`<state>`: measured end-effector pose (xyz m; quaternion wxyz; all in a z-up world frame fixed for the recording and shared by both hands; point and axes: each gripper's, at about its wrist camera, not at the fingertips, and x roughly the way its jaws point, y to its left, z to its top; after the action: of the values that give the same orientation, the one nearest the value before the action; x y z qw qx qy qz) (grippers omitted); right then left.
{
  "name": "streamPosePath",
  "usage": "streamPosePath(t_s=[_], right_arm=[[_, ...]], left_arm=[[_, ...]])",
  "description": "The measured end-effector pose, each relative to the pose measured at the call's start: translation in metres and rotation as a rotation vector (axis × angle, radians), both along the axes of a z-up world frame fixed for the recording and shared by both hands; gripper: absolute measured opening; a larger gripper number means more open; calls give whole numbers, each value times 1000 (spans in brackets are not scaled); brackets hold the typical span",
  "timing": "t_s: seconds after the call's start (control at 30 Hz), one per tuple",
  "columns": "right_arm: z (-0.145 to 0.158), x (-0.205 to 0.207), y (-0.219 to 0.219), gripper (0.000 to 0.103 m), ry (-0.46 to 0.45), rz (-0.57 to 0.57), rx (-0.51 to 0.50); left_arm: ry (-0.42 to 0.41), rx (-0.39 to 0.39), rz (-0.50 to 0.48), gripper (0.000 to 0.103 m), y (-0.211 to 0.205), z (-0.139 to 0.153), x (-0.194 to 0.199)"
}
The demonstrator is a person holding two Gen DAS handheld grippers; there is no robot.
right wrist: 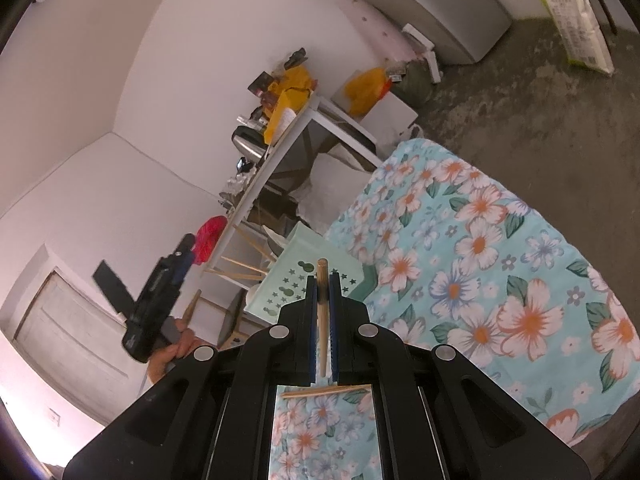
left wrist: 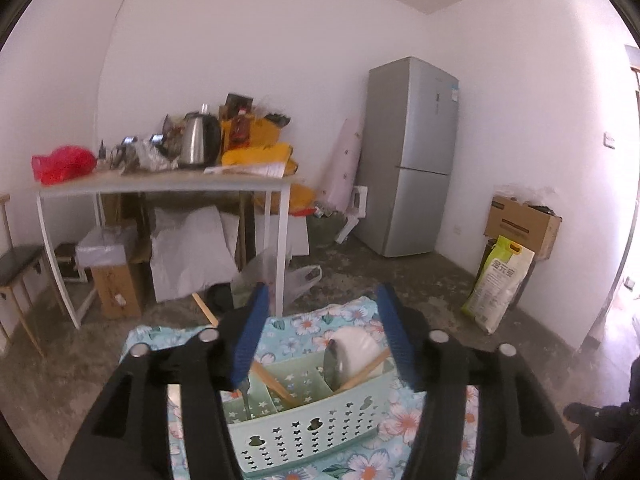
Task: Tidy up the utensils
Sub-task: 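Lower the chopstick into the green holder and open the left gripper, then withdraw the left gripper while right carries its chopstick toward the holder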
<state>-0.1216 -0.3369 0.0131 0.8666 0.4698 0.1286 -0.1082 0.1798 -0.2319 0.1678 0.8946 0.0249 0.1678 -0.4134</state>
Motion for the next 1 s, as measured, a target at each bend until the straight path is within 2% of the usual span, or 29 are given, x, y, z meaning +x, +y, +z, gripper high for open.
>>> streamPosePath(t_s=[0.17, 0.47, 1.0], right_arm=[[2, 0, 3, 4, -4, -1, -9], [5, 2, 7, 4, -9, 8, -17], [11, -1, 16, 3, -20, 22, -31]], left_arm=[[-34, -13, -14, 67, 16, 12, -21], [-66, -1, -36, 77, 46, 18, -51], [-10, 32, 21, 87, 94, 5, -64]])
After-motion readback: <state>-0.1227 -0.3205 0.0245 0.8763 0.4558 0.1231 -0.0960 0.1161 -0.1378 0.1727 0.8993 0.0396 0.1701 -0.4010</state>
